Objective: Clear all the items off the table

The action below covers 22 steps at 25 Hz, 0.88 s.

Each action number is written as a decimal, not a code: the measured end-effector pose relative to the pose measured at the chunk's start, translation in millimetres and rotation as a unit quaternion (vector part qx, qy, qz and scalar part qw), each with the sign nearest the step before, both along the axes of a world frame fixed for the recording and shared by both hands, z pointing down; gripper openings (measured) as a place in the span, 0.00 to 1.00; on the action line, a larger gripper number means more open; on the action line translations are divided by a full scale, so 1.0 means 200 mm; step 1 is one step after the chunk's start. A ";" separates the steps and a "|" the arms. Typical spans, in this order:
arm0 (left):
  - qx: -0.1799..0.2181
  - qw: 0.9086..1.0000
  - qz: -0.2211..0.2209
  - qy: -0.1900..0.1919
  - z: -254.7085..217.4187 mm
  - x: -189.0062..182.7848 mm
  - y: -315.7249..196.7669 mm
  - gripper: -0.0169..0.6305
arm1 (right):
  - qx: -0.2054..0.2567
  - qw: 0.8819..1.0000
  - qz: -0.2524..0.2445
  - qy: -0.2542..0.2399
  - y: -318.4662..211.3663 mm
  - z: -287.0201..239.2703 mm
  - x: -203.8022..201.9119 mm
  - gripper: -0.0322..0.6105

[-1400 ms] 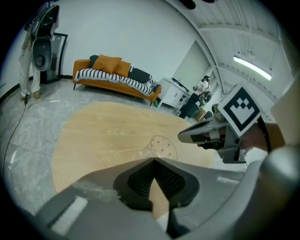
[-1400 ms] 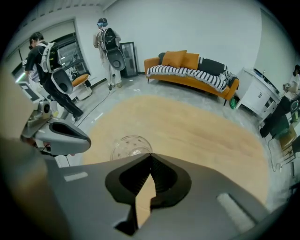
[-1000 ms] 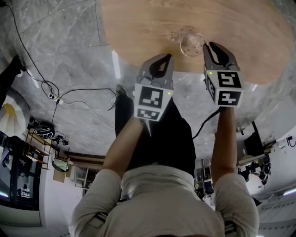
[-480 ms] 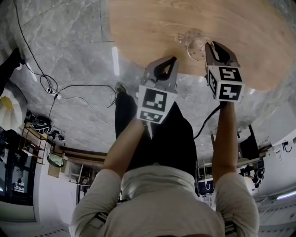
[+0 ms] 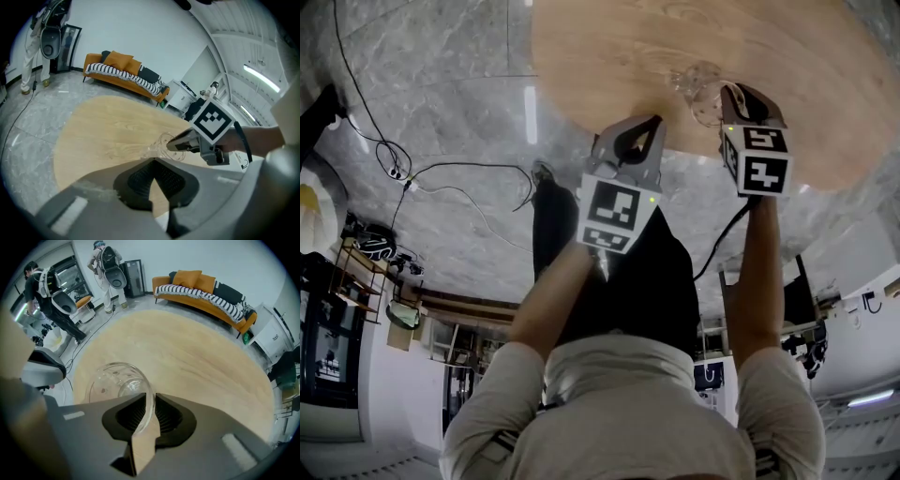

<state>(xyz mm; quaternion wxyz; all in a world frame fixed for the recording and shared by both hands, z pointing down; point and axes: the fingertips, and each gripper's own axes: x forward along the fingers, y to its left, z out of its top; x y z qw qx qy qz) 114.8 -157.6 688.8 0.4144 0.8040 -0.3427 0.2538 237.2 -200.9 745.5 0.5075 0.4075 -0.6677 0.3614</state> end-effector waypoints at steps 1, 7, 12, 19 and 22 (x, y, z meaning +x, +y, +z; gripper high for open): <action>0.000 1.000 -0.001 0.000 0.00 0.00 0.00 0.06 | -0.003 1.000 -0.003 0.004 0.00 0.00 0.00 0.16; -0.002 1.000 -0.009 0.000 0.02 -0.04 -0.01 0.06 | -0.021 1.000 -0.011 0.015 0.01 0.06 0.00 0.16; -0.006 1.000 -0.012 0.003 0.02 -0.06 0.00 0.06 | -0.032 0.999 -0.017 0.028 0.02 0.09 0.00 0.16; -0.010 1.000 -0.016 0.006 0.04 -0.09 0.02 0.06 | -0.038 0.998 -0.020 0.043 0.03 0.13 0.01 0.15; -0.011 1.000 -0.015 0.005 0.05 -0.09 0.01 0.06 | -0.039 0.998 -0.014 0.044 0.03 0.14 0.01 0.14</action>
